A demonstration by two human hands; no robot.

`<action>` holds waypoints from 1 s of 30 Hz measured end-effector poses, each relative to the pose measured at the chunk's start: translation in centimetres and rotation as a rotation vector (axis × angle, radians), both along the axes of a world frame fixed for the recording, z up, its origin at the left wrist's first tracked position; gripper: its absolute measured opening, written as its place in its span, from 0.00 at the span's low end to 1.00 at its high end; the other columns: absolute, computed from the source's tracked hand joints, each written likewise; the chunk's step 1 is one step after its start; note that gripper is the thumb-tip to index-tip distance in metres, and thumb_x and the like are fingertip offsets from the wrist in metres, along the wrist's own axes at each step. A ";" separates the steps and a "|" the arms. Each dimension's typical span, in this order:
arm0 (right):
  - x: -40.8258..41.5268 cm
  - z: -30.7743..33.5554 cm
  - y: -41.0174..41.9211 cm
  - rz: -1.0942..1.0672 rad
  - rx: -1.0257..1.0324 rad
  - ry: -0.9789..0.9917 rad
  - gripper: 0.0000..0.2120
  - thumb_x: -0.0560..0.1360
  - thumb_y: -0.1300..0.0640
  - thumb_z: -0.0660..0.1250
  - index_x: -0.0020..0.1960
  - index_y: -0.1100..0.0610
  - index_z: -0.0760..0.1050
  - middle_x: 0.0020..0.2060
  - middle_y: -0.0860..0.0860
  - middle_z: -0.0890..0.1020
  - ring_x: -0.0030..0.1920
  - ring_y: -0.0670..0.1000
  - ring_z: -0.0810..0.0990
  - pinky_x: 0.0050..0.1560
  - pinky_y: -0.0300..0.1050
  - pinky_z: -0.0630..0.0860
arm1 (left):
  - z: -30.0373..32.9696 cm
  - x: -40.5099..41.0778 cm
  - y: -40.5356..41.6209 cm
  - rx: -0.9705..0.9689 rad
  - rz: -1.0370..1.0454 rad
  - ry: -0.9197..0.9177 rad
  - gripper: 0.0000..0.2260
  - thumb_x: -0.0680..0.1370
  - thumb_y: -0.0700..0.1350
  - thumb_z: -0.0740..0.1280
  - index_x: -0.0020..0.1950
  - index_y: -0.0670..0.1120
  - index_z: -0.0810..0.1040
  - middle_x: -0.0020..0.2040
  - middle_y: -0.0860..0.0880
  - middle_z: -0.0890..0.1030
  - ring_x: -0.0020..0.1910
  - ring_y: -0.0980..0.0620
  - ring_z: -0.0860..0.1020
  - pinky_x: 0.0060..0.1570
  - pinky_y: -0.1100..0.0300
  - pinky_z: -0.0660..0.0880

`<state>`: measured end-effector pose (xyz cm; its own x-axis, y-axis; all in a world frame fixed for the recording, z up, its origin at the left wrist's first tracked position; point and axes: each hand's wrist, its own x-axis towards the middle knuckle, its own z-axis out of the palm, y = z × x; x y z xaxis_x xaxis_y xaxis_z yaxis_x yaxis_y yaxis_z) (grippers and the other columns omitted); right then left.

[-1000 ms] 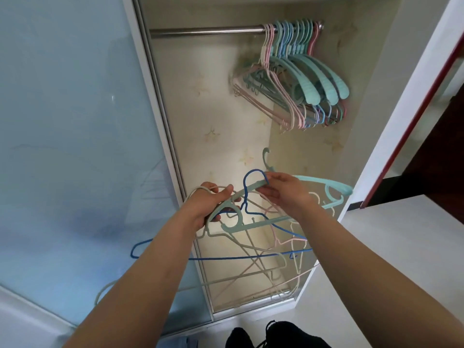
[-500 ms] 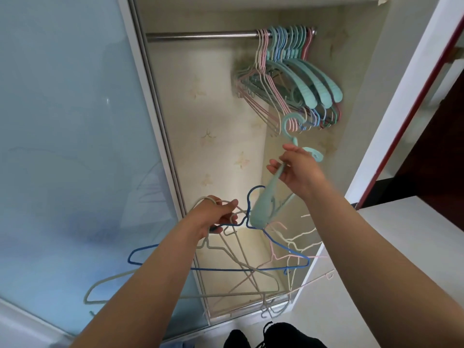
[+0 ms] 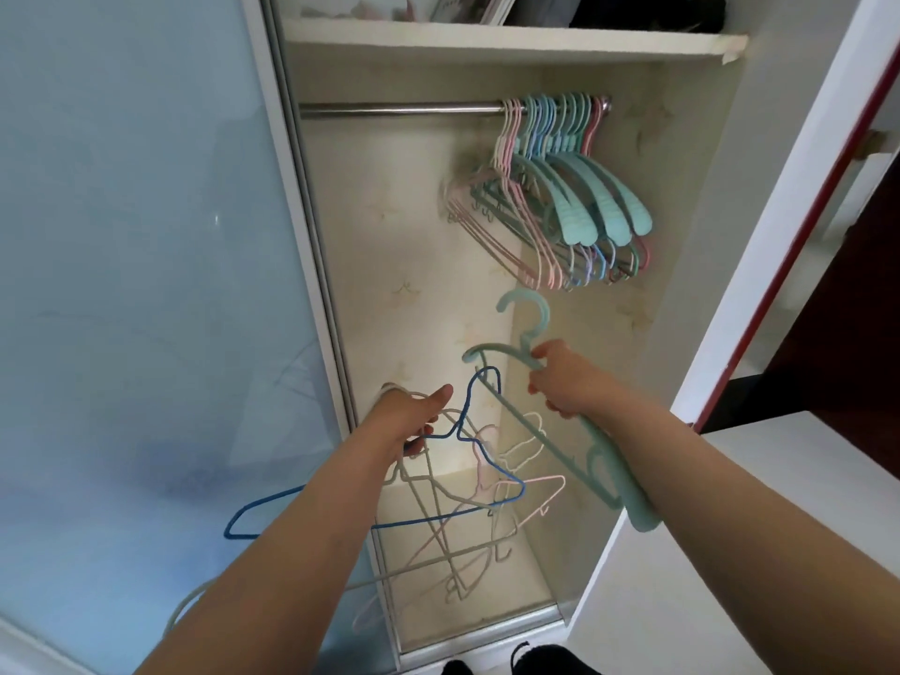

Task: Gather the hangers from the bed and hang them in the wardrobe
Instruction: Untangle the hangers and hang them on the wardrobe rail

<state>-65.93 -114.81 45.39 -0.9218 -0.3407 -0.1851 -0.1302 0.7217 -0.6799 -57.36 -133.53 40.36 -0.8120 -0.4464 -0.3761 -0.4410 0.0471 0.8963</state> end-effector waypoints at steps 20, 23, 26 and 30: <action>-10.5 12.3 -8.2 0.051 -0.797 -0.501 0.10 0.80 0.68 0.49 0.44 0.63 0.67 0.31 0.53 0.69 0.20 0.44 0.65 0.16 0.32 0.59 | 4.6 -6.1 -1.7 0.245 0.214 0.123 0.15 0.76 0.51 0.71 0.39 0.42 0.72 0.36 0.48 0.72 0.28 0.54 0.65 0.21 0.68 0.62; -12.8 13.9 -9.5 0.079 -0.912 -0.528 0.11 0.81 0.67 0.48 0.43 0.61 0.65 0.31 0.52 0.68 0.17 0.43 0.64 0.15 0.30 0.57 | 6.2 -7.1 -2.3 0.293 0.270 0.198 0.12 0.77 0.47 0.70 0.39 0.43 0.72 0.36 0.48 0.73 0.28 0.54 0.64 0.21 0.70 0.61; -14.9 14.5 -10.9 0.085 -0.930 -0.528 0.12 0.81 0.67 0.47 0.42 0.61 0.64 0.32 0.51 0.65 0.17 0.42 0.62 0.16 0.29 0.56 | 7.5 -8.2 -2.8 0.315 0.326 0.252 0.11 0.77 0.45 0.69 0.39 0.42 0.72 0.36 0.48 0.73 0.28 0.54 0.66 0.21 0.69 0.63; -16.6 14.0 -12.2 0.075 -0.910 -0.509 0.13 0.81 0.66 0.48 0.40 0.61 0.65 0.32 0.50 0.64 0.17 0.42 0.61 0.16 0.29 0.55 | 8.7 -9.4 -3.2 0.302 0.379 0.262 0.11 0.78 0.41 0.66 0.38 0.41 0.71 0.33 0.46 0.69 0.28 0.53 0.65 0.21 0.71 0.63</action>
<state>-82.57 -127.03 59.41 -0.7775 -0.5993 -0.1907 0.3009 -0.0881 -0.9496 -66.72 -136.74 49.04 -0.6993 -0.6293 -0.3390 -0.1372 -0.3473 0.9277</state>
